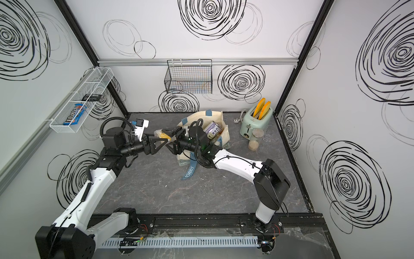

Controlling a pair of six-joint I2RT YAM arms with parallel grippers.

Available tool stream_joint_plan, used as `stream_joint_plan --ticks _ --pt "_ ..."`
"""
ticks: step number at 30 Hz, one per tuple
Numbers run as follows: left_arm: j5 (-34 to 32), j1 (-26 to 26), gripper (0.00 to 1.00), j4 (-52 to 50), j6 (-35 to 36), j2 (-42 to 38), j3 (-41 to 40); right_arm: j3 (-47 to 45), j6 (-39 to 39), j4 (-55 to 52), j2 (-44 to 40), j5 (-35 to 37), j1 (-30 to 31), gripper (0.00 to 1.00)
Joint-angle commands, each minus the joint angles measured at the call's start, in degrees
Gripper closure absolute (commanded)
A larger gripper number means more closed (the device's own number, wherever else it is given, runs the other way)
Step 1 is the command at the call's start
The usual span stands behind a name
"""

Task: Take out the seed jars from the canvas bag
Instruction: Place the seed jar at the center of the board.

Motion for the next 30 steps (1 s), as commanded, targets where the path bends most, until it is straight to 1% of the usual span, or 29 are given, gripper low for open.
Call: stream_joint_plan --ticks 1,5,14,15,16,23,26,30 --pt "2.86 0.19 0.18 3.79 -1.11 -0.15 -0.62 1.64 1.06 1.22 -0.04 0.39 0.47 0.26" --pt "3.07 0.26 0.18 4.05 -1.52 -0.31 -0.67 1.47 0.98 1.20 -0.01 0.41 0.49 0.24" --pt "2.76 0.67 0.18 4.19 -1.85 -0.43 -0.89 0.81 0.29 -0.30 -0.87 0.40 0.39 0.14" --pt "2.80 0.86 0.18 4.21 -2.08 -0.55 -0.93 0.87 -0.02 -0.92 -1.10 0.46 0.37 0.00" --pt "2.80 1.12 0.18 4.42 -2.31 -0.60 -1.05 0.99 -0.52 -1.54 -1.34 0.63 0.30 0.02" --pt "3.51 4.84 0.19 4.10 -2.92 -1.25 -1.53 2.39 -9.51 -10.14 -5.95 4.82 -1.48 0.03" --pt "3.11 6.50 0.19 1.54 -0.77 -1.11 -0.77 2.07 -15.46 -13.85 -8.97 7.66 -2.65 0.03" --pt "1.47 8.36 0.18 -4.74 4.50 -0.68 0.71 1.58 -23.63 -17.60 -12.49 8.12 -4.57 0.03"
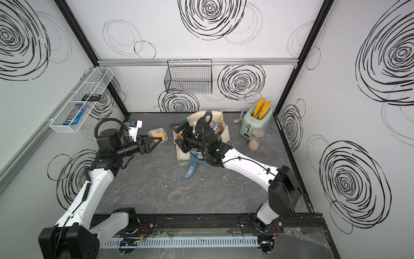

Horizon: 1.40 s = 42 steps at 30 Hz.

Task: Take out the seed jars from the canvas bag
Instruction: Place the seed jar at the center of the board.

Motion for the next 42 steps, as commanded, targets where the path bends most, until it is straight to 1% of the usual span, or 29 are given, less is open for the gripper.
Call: stream_joint_plan --ticks 1,4,7,10,13,15,17,20,22,24,26,30,34,38,40,42 --pt "-0.64 1.72 0.18 -4.96 5.83 -0.26 2.38 1.69 -10.55 -5.80 -4.13 2.43 -1.60 0.03" --pt "-2.75 3.48 0.18 -11.96 11.79 0.62 3.76 1.71 -17.98 -10.13 -7.64 5.76 -2.69 0.03" --pt "-2.28 6.20 0.18 -18.53 17.95 1.55 4.35 1.27 -27.42 -13.10 -12.08 12.96 -2.87 0.03" --pt "-3.43 9.03 0.18 -23.39 23.53 1.86 4.44 0.56 -37.31 -15.24 -16.37 19.34 -3.53 0.03" --pt "-5.95 11.07 0.18 -27.33 28.71 1.89 4.35 -1.92 -47.41 -15.10 -20.62 24.55 -4.33 0.03" --pt "-8.95 11.65 0.17 -29.65 32.22 1.90 4.11 -5.98 -52.87 -12.71 -24.07 26.30 -5.61 0.03" --pt "-11.39 11.92 0.18 -31.61 35.61 1.89 3.54 -10.31 -53.91 -11.24 -27.25 26.01 -8.47 0.03" --pt "-16.11 12.02 0.18 -32.85 39.85 1.60 1.64 -15.63 -53.17 -10.50 -31.61 25.53 -13.67 0.03" --pt "-19.56 11.85 0.21 -32.78 43.36 0.88 0.04 -18.07 -52.56 -9.93 -33.71 25.38 -16.29 0.03" --pt "-22.85 11.77 0.22 -32.53 47.44 -0.06 -1.98 -19.83 -52.08 -9.41 -35.25 25.36 -18.34 0.03" --pt "-25.16 11.68 0.22 -32.69 49.91 -0.12 -3.17 -20.61 -51.33 -9.40 -35.90 24.93 -19.92 0.03" --pt "-29.68 11.24 0.21 -34.18 56.34 0.47 -4.38 -21.28 -49.98 -9.53 -35.93 21.15 -23.56 0.03" --pt "-33.98 10.25 0.19 -35.71 62.46 0.13 -6.47 -21.17 -49.85 -10.17 -36.00 19.94 -25.42 0.03" --pt "-38.27 8.48 0.19 -35.51 65.25 0.13 -9.22 -21.13 -49.83 -9.74 -36.25 19.62 -26.09 0.03" --pt "-40.94 6.92 0.20 -34.27 65.99 0.15 -11.04 -21.17 -49.69 -9.72 -36.15 19.38 -26.31 0.03" --pt "-45.43 3.53 0.20 -32.65 66.90 -0.25 -13.29 -21.19 -49.35 -9.75 -36.00 19.15 -26.38 0.03"
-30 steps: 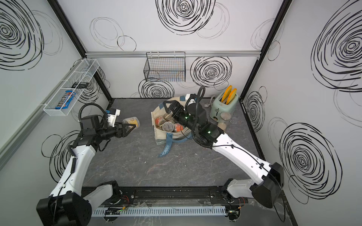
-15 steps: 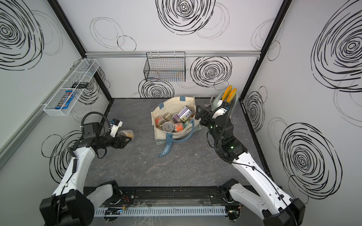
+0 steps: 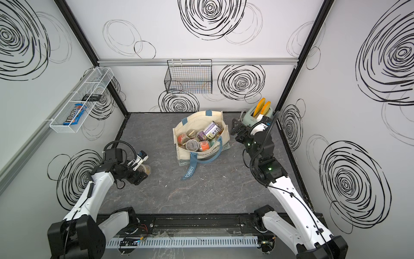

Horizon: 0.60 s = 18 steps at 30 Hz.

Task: Take out the seed jars from the canvas bag
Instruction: Place the seed jar at the center of the board.

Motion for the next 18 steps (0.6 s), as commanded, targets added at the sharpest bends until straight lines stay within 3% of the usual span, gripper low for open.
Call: stream_joint_plan --ticks 1,7,18 --pt "-7.58 -4.56 0.20 1.40 5.51 -1.25 -2.99 -0.09 0.51 1.47 -0.64 -0.70 -0.34 0.03" --pt "-9.59 -11.24 0.17 -3.23 10.56 -1.62 -5.04 0.21 1.26 1.03 -0.16 -1.72 -0.52 0.03" --pt "-11.60 -23.38 0.15 -9.81 10.55 1.04 -3.15 0.17 2.41 0.81 -0.23 -2.57 -1.16 0.03"
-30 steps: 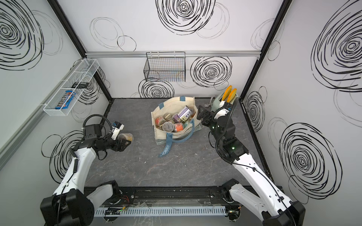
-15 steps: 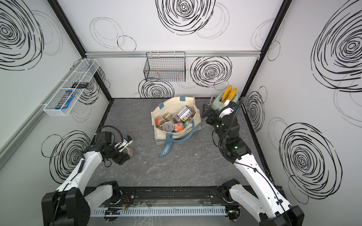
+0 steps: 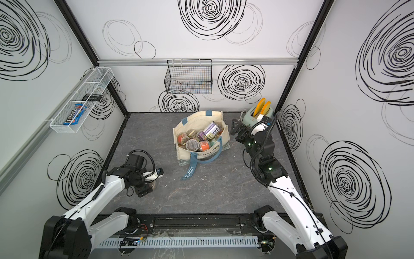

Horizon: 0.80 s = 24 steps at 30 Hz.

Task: Take out the seed jars from the canvas bag
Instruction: Place the seed jar at the center of the board.

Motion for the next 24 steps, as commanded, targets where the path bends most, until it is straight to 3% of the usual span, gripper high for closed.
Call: stream_joint_plan --ticks 1,8,12,14,20,24 --pt "0.51 -3.12 0.14 -7.11 1.83 1.42 1.89 0.21 0.68 0.68 -0.24 -0.73 -0.33 0.03" --pt "0.32 -9.77 0.13 -8.71 0.37 1.39 1.61 0.69 0.62 -0.81 0.06 -0.50 -0.33 0.03" --pt "1.38 -10.76 0.10 -8.73 -0.83 1.44 2.52 3.21 -1.15 -3.97 1.86 -1.74 -0.31 0.03" --pt "2.13 -10.92 0.01 -9.36 -0.55 1.07 3.31 5.00 -2.16 -6.15 3.18 -3.06 -0.33 0.03" --pt "5.31 -10.99 0.04 -11.21 -0.27 -1.56 6.22 3.82 -1.64 -4.35 3.67 -10.38 -3.90 0.03" --pt "6.40 -11.07 0.04 -14.11 -0.92 -2.47 10.30 8.04 -6.57 -8.39 6.80 -12.53 -4.20 0.03"
